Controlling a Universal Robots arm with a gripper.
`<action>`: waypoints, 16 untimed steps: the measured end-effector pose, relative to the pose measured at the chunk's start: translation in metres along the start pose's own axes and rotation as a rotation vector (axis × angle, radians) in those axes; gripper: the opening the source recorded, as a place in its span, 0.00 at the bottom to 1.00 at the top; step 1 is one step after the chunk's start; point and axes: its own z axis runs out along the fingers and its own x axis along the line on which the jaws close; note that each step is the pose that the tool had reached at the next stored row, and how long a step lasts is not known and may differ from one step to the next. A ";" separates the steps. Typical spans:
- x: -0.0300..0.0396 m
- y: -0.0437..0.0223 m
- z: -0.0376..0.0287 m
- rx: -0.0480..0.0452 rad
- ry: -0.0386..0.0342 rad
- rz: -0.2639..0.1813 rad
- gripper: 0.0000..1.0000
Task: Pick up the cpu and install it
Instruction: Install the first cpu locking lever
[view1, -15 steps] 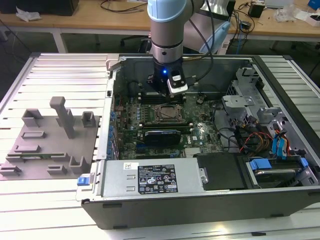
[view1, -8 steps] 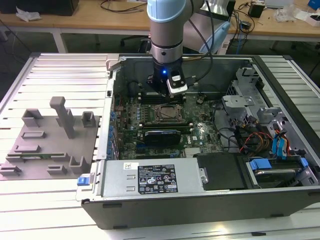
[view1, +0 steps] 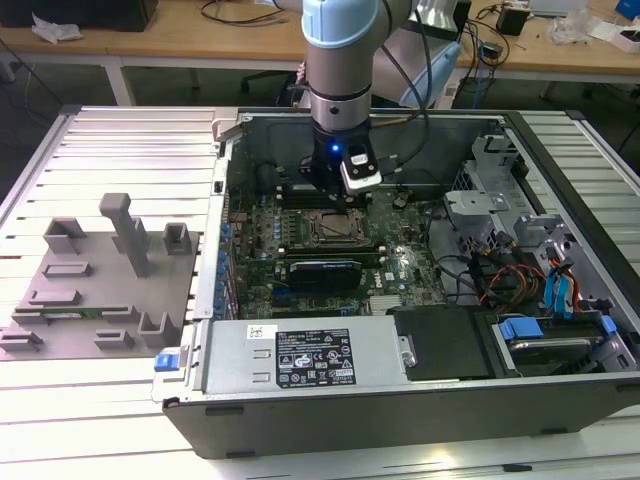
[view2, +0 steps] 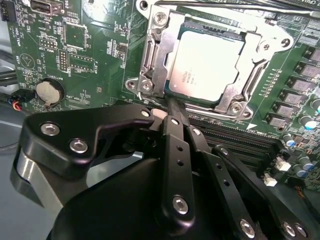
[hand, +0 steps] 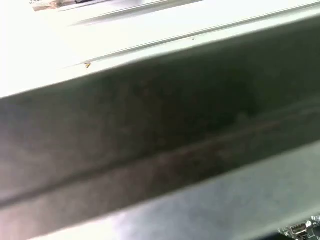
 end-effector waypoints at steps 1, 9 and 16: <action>-0.0003 0.0001 0.0000 -0.0001 0.0000 0.000 0.11; -0.0018 0.0006 0.0002 0.0000 0.0000 0.000 0.11; -0.0021 0.0007 0.0003 -0.0031 0.0009 0.000 0.11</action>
